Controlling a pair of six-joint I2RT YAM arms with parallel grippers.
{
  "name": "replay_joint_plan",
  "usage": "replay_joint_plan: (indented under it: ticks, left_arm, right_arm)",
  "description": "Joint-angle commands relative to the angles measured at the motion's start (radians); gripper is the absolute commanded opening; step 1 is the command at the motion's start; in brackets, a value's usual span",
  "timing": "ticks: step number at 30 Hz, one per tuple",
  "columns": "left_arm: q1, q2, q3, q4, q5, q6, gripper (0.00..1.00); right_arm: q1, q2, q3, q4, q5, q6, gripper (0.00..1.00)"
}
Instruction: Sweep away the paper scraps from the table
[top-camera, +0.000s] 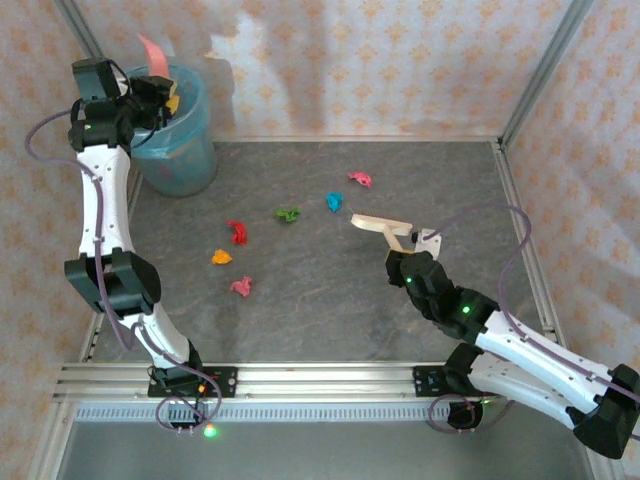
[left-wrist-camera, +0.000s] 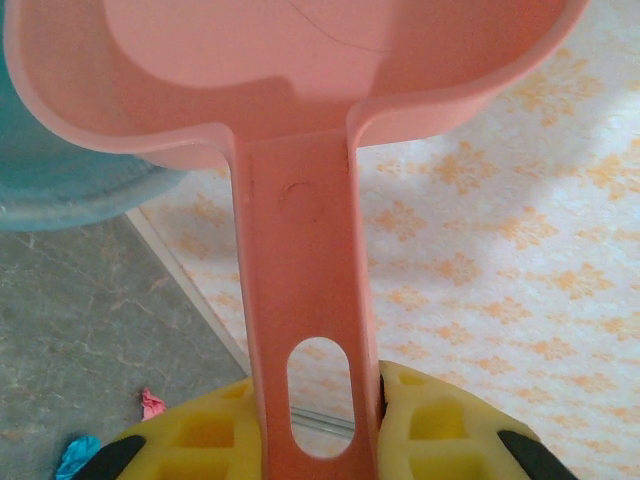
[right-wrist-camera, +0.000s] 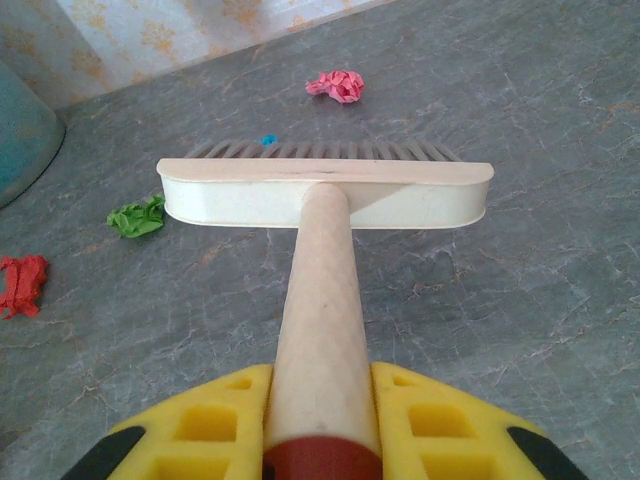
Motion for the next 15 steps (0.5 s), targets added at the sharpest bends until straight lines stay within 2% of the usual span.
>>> replay_joint_plan:
  ticks: [1,8,15]
  left_arm:
    - [-0.002,-0.087,-0.036,0.067,-0.004,0.023,0.00]
    - [-0.083,-0.216,-0.126,0.049,-0.058,0.086,0.00]
    - [-0.338,-0.377,-0.280,-0.063,-0.248,0.230,0.00]
  right_arm:
    - [-0.003,-0.003,0.013,0.049,0.021,0.019,0.00]
    - [-0.015,0.008,0.018,0.043,0.016,0.028,0.00]
    - [-0.030,0.010,0.016,0.041,0.003,0.036,0.00]
